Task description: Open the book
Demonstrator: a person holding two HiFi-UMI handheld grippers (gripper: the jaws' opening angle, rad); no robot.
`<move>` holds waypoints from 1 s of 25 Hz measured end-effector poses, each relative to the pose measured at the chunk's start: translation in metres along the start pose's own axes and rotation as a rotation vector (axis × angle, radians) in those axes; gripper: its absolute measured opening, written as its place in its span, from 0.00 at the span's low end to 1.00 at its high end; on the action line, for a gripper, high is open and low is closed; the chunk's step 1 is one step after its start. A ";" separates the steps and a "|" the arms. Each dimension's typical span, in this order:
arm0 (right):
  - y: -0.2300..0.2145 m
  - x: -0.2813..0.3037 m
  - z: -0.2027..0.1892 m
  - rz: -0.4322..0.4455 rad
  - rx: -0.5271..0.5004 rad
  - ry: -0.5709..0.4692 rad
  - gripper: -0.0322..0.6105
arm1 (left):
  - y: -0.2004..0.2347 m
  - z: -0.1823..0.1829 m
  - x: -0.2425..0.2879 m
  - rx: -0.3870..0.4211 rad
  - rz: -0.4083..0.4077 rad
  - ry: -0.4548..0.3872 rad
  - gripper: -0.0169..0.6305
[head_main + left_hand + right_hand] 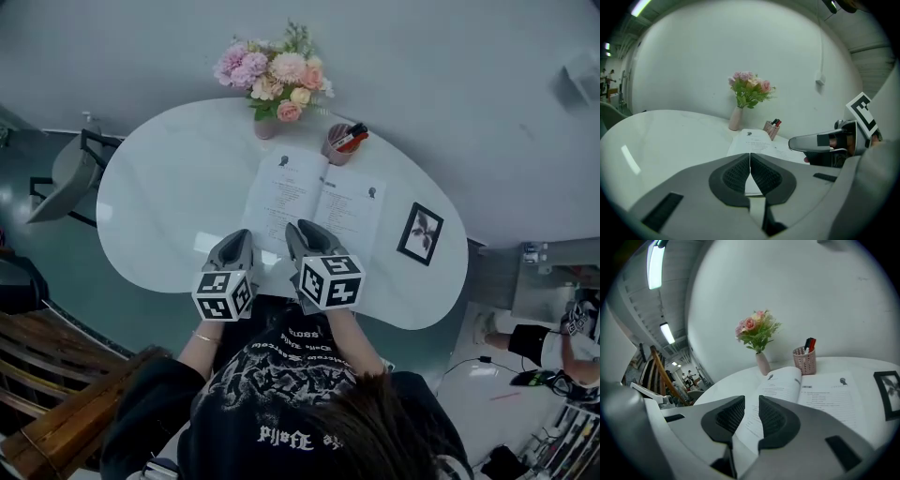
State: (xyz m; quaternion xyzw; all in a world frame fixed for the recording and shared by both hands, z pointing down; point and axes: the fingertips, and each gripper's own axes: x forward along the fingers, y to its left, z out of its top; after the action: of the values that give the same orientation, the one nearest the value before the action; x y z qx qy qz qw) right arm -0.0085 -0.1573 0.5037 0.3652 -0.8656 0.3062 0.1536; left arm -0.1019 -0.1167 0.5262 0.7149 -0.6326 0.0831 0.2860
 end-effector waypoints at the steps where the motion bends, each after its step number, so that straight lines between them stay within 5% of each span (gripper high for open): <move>1: -0.007 -0.006 0.001 -0.015 0.007 -0.012 0.23 | -0.007 0.001 0.001 0.007 -0.012 -0.003 0.06; 12: -0.076 -0.065 -0.019 -0.179 0.077 -0.076 0.21 | -0.062 -0.002 0.005 0.070 -0.101 -0.006 0.06; 25: -0.102 -0.094 -0.043 -0.272 0.062 -0.060 0.21 | -0.103 -0.005 0.010 0.165 -0.172 -0.012 0.06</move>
State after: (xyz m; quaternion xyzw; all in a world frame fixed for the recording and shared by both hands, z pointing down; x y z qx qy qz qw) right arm 0.1320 -0.1345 0.5335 0.4926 -0.8025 0.2981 0.1563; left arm -0.0008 -0.1191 0.5043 0.7880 -0.5619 0.1056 0.2283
